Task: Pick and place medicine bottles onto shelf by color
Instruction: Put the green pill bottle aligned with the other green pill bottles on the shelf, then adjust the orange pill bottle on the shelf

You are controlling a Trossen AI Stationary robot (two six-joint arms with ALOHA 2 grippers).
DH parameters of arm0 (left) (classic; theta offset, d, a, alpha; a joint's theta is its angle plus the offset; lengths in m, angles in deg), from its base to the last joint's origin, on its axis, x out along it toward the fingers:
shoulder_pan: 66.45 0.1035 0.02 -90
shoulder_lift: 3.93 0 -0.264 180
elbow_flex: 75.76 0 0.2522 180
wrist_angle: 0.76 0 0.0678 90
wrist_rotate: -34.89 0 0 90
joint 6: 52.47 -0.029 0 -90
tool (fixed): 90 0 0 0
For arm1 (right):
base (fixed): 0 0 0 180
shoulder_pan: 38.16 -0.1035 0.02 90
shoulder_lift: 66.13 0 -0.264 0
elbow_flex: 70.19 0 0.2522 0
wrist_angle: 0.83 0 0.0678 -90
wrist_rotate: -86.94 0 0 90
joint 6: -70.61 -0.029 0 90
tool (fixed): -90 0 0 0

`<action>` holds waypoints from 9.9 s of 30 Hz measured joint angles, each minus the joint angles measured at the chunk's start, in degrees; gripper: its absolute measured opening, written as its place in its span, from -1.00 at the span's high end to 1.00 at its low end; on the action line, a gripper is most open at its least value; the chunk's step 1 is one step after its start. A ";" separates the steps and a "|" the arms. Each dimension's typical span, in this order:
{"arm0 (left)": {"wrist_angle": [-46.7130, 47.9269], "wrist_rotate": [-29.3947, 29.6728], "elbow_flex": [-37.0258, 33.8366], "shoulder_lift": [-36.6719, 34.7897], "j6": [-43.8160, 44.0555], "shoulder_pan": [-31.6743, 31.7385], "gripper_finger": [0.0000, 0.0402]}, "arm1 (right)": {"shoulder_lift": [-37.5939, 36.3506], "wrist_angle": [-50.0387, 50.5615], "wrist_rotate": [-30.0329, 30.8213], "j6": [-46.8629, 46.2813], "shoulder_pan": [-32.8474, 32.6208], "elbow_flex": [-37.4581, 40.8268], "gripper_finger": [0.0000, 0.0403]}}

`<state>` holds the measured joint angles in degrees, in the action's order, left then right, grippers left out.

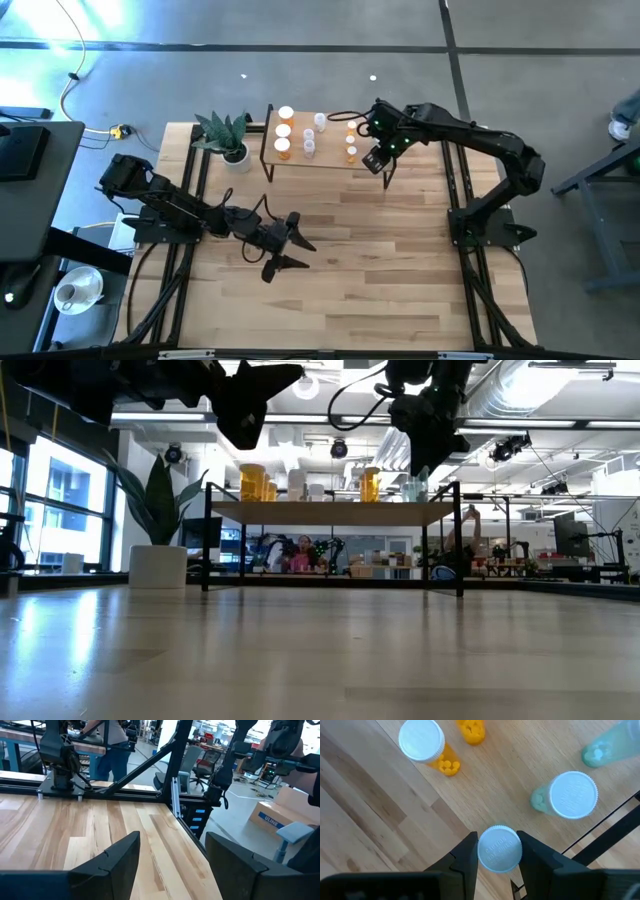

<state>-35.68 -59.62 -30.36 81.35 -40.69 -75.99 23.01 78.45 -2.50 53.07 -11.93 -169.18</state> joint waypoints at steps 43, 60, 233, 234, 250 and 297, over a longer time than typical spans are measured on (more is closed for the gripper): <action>11.76 9.73 0.04 -2.08 -4.52 2.39 -0.06 | -10.03 -23.06 2.99 -1.05 -8.52 0.15 0.17; 13.53 10.93 0.04 -2.08 0.11 -2.17 -0.06 | -1.21 -19.85 5.48 -4.07 -7.06 0.15 0.17; -8.54 19.50 6.77 -1.70 -24.78 5.99 -0.06 | 15.43 -12.31 -37.89 40.34 -21.44 -33.33 0.44; -8.50 19.52 6.97 -1.68 -25.34 5.99 -0.06 | 15.43 -12.63 -37.89 39.68 -21.44 -33.33 0.44; -8.39 20.13 8.04 -1.68 -29.48 5.99 0.06 | 15.43 -13.90 -37.84 36.46 -21.40 -33.33 0.44; 22.89 24.22 8.00 -1.66 -3.41 5.99 0.50 | 15.56 -8.05 -21.52 39.57 -20.68 -23.82 0.00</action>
<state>-12.79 -35.40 -22.36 79.69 -44.10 -70.00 38.58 70.40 -24.01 92.64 -32.60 -193.00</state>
